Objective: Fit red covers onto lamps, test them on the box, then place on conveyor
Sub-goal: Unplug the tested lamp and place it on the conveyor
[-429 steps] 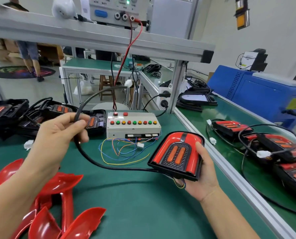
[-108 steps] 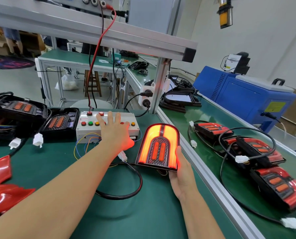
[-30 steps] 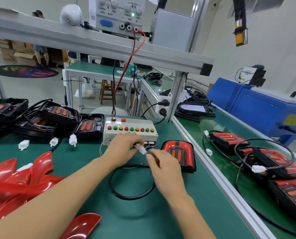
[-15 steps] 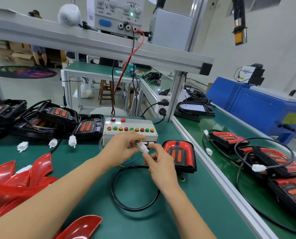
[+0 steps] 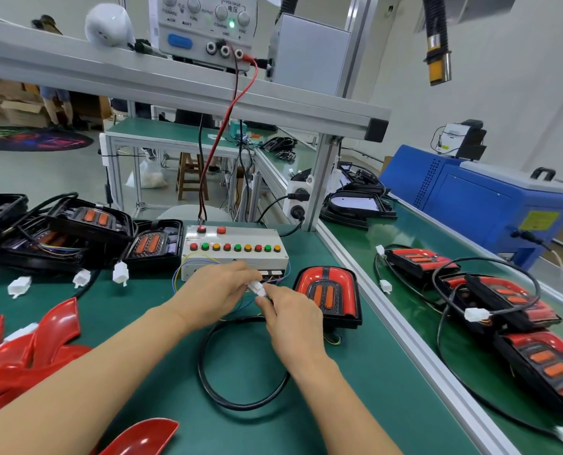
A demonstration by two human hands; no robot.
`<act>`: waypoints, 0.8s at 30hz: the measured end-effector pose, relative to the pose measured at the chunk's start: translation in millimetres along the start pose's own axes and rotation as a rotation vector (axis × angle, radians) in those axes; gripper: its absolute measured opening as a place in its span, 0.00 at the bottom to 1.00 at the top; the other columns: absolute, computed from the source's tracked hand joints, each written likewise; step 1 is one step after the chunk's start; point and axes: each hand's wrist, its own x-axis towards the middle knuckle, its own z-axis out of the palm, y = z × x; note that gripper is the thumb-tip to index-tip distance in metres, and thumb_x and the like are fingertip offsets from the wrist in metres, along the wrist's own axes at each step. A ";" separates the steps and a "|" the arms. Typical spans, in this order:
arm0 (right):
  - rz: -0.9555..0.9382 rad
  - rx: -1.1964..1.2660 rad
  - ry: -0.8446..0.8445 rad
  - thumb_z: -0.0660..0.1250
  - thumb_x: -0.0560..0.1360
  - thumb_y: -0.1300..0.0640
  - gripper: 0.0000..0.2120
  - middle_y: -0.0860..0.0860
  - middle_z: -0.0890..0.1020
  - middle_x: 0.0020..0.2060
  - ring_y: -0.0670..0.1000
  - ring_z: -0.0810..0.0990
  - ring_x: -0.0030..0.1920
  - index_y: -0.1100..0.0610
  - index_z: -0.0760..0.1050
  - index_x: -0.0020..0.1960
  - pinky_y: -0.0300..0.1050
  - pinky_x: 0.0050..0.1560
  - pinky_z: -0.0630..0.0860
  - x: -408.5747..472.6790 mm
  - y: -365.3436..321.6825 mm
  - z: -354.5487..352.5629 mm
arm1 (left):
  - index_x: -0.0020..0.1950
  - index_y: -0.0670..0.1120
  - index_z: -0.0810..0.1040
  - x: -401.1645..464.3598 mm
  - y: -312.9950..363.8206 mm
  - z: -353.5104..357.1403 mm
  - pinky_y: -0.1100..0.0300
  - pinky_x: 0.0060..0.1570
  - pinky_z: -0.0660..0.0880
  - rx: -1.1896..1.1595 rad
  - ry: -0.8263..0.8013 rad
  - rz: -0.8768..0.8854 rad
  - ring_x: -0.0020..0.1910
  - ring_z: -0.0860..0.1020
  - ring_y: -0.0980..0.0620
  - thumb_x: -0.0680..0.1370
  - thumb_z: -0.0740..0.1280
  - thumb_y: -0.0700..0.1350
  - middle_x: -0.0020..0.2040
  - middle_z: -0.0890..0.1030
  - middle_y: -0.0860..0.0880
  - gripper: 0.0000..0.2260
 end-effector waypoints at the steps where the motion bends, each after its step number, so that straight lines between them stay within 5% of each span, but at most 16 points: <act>1: 0.001 -0.010 -0.005 0.55 0.83 0.47 0.14 0.50 0.81 0.50 0.55 0.78 0.49 0.52 0.75 0.59 0.46 0.40 0.63 0.3 -0.5 0.0 | 0.62 0.46 0.78 0.2 0.0 0.7 0.50 0.46 0.73 0.006 0.006 -0.010 0.48 0.79 0.44 0.79 0.61 0.38 0.54 0.79 0.48 0.14; 6: 0.010 -0.029 -0.017 0.55 0.83 0.47 0.14 0.49 0.82 0.49 0.54 0.79 0.48 0.51 0.76 0.59 0.45 0.39 0.62 -0.4 -2.8 1.4 | 0.59 0.52 0.80 1.6 0.6 5.2 0.55 0.39 0.69 0.092 0.024 -0.036 0.43 0.77 0.45 0.78 0.62 0.41 0.51 0.80 0.51 0.13; 12: 0.049 -0.118 0.006 0.51 0.84 0.49 0.15 0.50 0.81 0.48 0.56 0.78 0.46 0.53 0.75 0.55 0.47 0.40 0.66 -3.1 1.5 -1.8 | 0.62 0.58 0.77 -2.3 -19.9 4.9 0.58 0.48 0.69 0.184 -0.041 -0.262 0.57 0.76 0.53 0.81 0.57 0.43 0.61 0.76 0.60 0.15; 17: 0.102 -0.127 0.072 0.53 0.83 0.48 0.15 0.48 0.79 0.42 0.51 0.70 0.40 0.53 0.76 0.52 0.45 0.39 0.61 1.5 6.6 -9.0 | 0.67 0.57 0.74 -9.9 -23.5 7.0 0.57 0.54 0.71 0.170 -0.181 -0.201 0.59 0.75 0.54 0.81 0.56 0.41 0.67 0.71 0.59 0.19; 20: 0.152 -0.110 0.100 0.56 0.82 0.47 0.15 0.47 0.72 0.40 0.50 0.69 0.42 0.54 0.77 0.51 0.45 0.40 0.61 6.6 8.5 -9.1 | 0.67 0.54 0.74 -6.8 -14.3 3.6 0.57 0.55 0.71 0.103 -0.096 -0.153 0.58 0.75 0.53 0.80 0.58 0.40 0.67 0.71 0.58 0.18; 24: 0.227 -0.071 0.101 0.59 0.80 0.48 0.12 0.50 0.78 0.44 0.53 0.77 0.46 0.54 0.78 0.51 0.45 0.40 0.65 14.3 13.8 -8.3 | 0.58 0.51 0.80 -12.7 13.0 -6.2 0.58 0.54 0.71 -0.056 0.031 -0.029 0.53 0.75 0.57 0.79 0.63 0.48 0.55 0.78 0.56 0.11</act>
